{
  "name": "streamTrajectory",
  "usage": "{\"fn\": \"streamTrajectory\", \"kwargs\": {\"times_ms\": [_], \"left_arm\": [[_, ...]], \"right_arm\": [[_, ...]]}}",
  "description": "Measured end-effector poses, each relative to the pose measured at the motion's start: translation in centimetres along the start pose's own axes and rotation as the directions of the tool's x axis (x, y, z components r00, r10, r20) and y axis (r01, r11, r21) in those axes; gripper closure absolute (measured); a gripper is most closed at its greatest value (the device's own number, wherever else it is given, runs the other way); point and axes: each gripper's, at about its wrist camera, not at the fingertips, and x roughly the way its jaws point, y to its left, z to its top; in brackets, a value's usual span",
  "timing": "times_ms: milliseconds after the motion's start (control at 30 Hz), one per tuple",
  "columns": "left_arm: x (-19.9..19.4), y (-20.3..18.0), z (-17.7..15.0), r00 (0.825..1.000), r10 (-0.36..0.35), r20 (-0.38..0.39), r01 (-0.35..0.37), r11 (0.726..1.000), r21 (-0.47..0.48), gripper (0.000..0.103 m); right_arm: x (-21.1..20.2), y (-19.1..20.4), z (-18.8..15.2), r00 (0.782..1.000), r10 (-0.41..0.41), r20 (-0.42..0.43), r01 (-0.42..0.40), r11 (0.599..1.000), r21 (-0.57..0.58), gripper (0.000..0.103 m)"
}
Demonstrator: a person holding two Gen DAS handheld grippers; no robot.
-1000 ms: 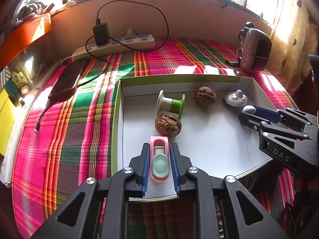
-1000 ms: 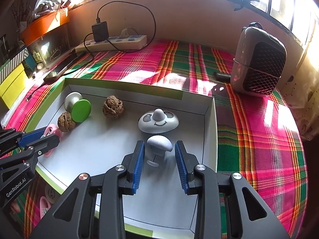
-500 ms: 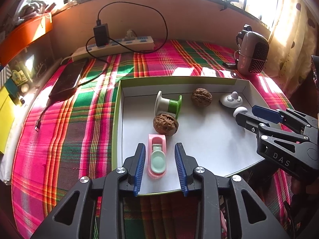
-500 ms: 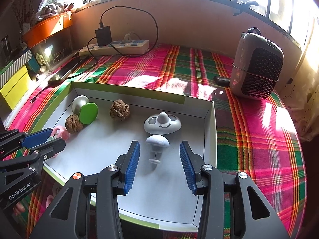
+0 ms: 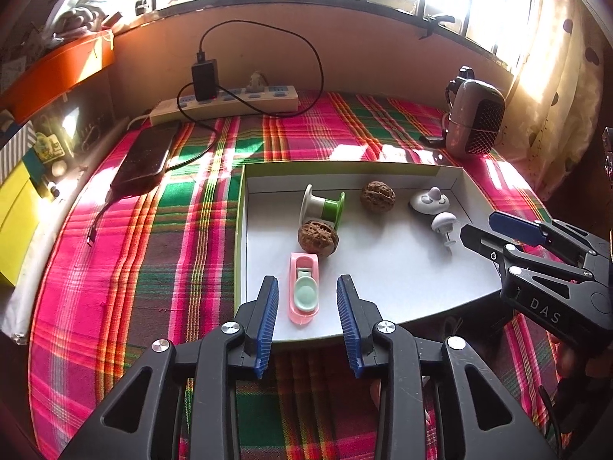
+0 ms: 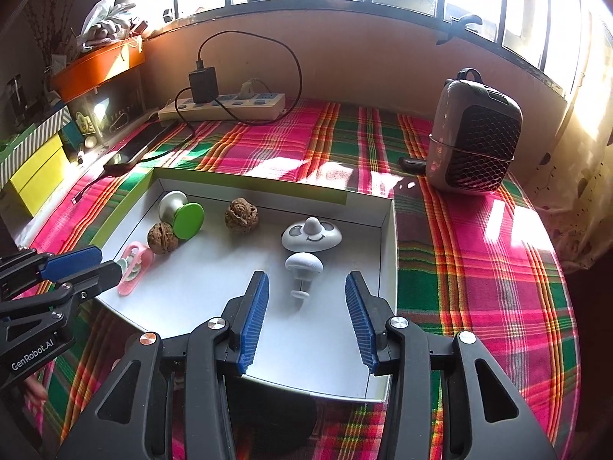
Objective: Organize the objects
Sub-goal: 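Release the white knob and pink clip into the box, open both grippers, then withdraw both grippers from the box toward the items beside it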
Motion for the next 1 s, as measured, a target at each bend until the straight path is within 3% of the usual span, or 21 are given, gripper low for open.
{"fn": "streamTrajectory", "kwargs": {"times_ms": [267,567,1000], "left_arm": [[-1.9,0.2,-1.2,1.000,-0.015,0.014,0.015,1.000,-0.018,0.073],[-3.1,-0.5,-3.6,0.998,-0.063,-0.026,0.063,0.998,-0.026,0.073],[-2.8,-3.2,-5.3,0.990,-0.109,-0.087,0.108,0.994,-0.011,0.068]], "right_arm": [[-2.0,-0.1,-1.1,1.000,-0.008,0.023,0.007,1.000,0.013,0.060],[-4.8,-0.3,-2.7,0.998,-0.017,0.066,0.016,1.000,0.017,0.060],[-6.4,-1.8,-5.8,0.998,-0.022,0.056,0.019,0.998,0.067,0.060]]}}
